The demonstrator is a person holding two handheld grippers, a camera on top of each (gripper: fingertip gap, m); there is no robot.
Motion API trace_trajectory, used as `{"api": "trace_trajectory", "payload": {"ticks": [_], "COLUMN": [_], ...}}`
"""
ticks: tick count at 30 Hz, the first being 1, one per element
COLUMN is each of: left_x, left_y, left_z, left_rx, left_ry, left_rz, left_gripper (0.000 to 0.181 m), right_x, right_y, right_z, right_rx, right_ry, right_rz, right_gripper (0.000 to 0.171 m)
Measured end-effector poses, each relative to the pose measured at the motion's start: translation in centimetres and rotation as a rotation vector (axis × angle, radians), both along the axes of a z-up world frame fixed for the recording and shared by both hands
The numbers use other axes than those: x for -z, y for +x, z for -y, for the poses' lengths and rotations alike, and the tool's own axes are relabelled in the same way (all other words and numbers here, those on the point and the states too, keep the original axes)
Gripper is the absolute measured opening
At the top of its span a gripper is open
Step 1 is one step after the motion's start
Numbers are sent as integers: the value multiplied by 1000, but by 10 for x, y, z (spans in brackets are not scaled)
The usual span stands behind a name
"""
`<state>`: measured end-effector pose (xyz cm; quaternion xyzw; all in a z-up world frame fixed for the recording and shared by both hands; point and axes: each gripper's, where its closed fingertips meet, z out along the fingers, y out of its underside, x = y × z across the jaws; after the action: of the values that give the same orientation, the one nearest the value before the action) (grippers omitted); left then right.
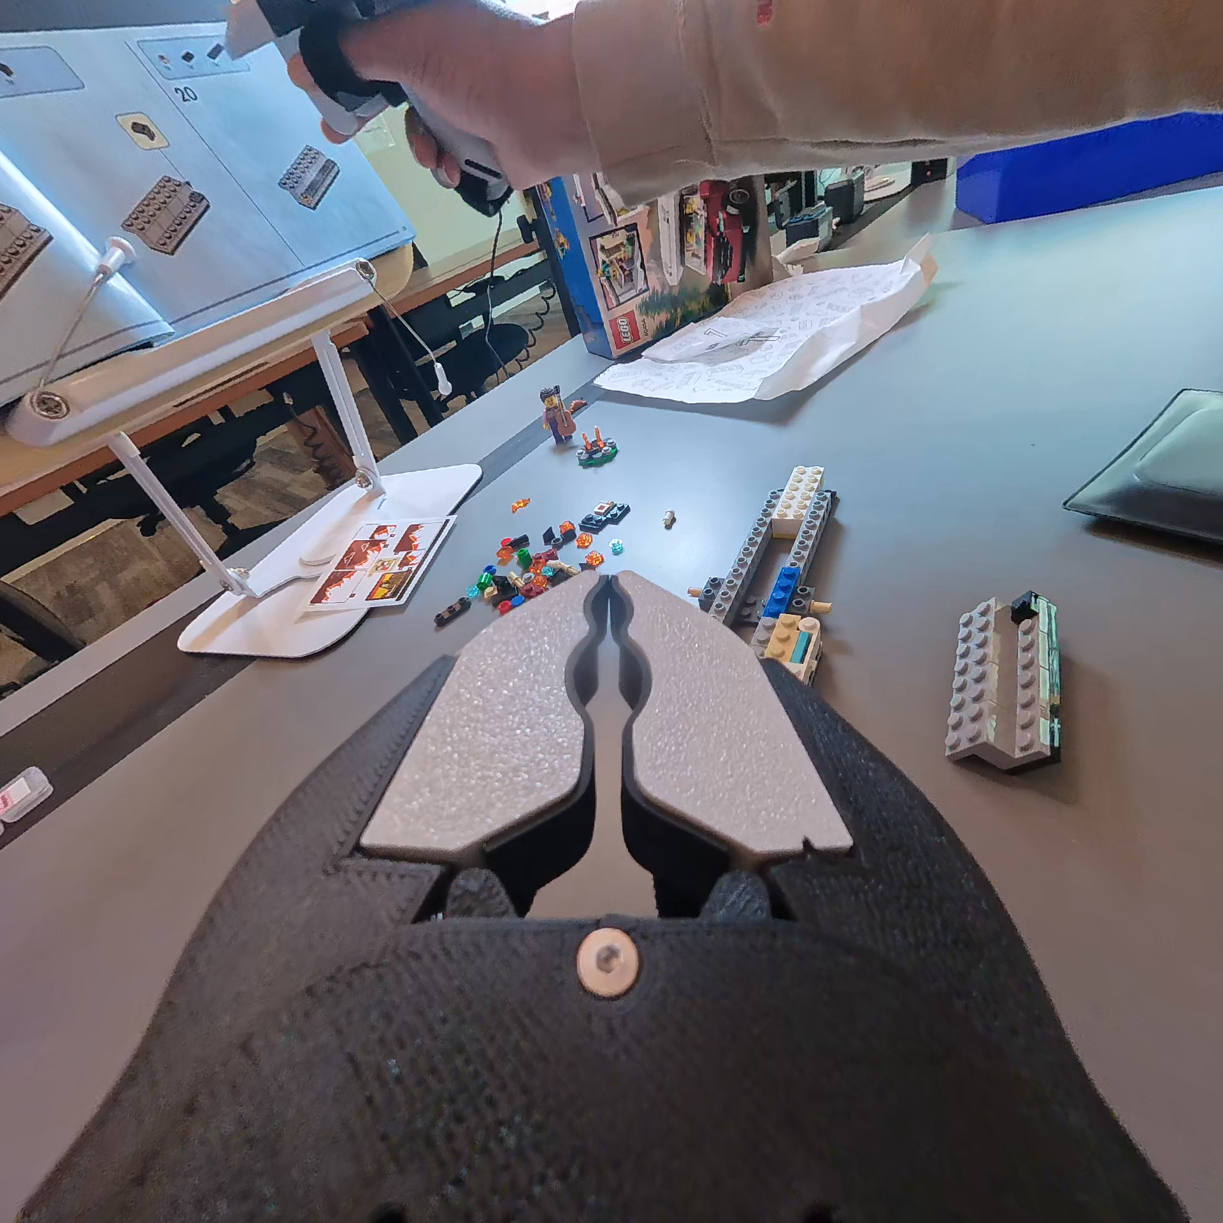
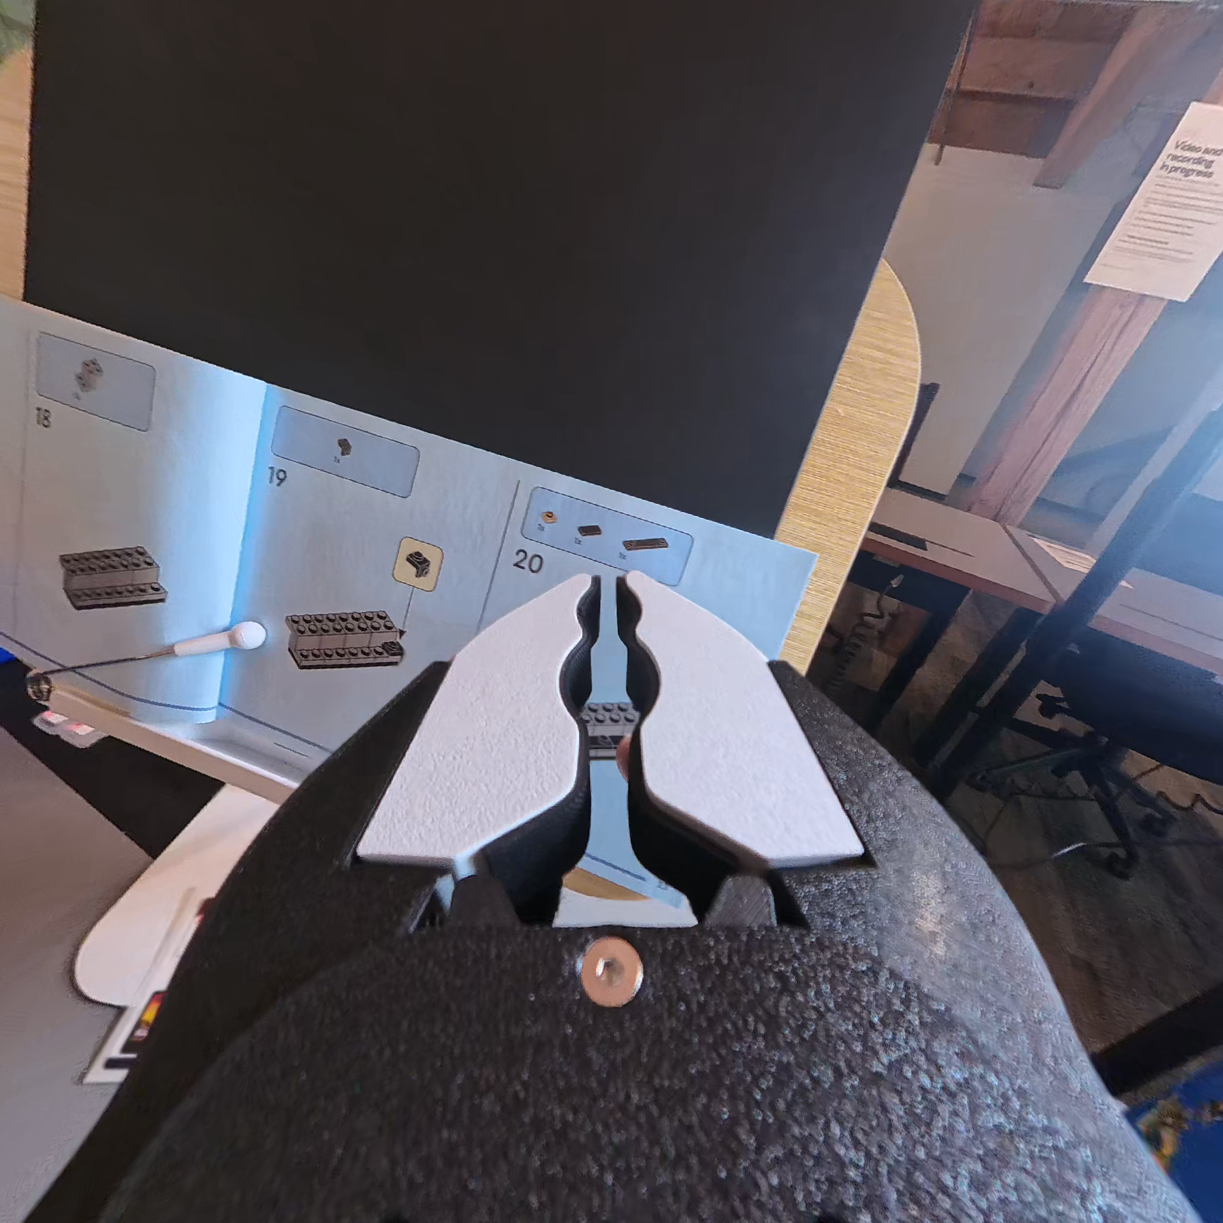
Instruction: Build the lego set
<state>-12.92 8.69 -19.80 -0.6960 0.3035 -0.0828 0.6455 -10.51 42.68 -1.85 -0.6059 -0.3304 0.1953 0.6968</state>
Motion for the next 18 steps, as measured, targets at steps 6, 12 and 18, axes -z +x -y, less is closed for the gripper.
{"api": "trace_trajectory", "payload": {"ticks": [6,12,18], "left_x": [-1,-1,3], "left_y": [-3,-7,-4], "left_z": [-1,-2,-2], "left_rx": [-14,-45,-55], "left_ry": [-1,-29,-33], "left_rz": [-2,22,-17], "left_gripper": [0,0,0], "right_x": [6,29,63], "right_y": [11,34,102], "right_z": [28,147,245], "right_rx": [-87,-377,-447], "right_ry": [48,2,-114], "right_rz": [46,19,-77], "right_gripper": [8,13,13]}}
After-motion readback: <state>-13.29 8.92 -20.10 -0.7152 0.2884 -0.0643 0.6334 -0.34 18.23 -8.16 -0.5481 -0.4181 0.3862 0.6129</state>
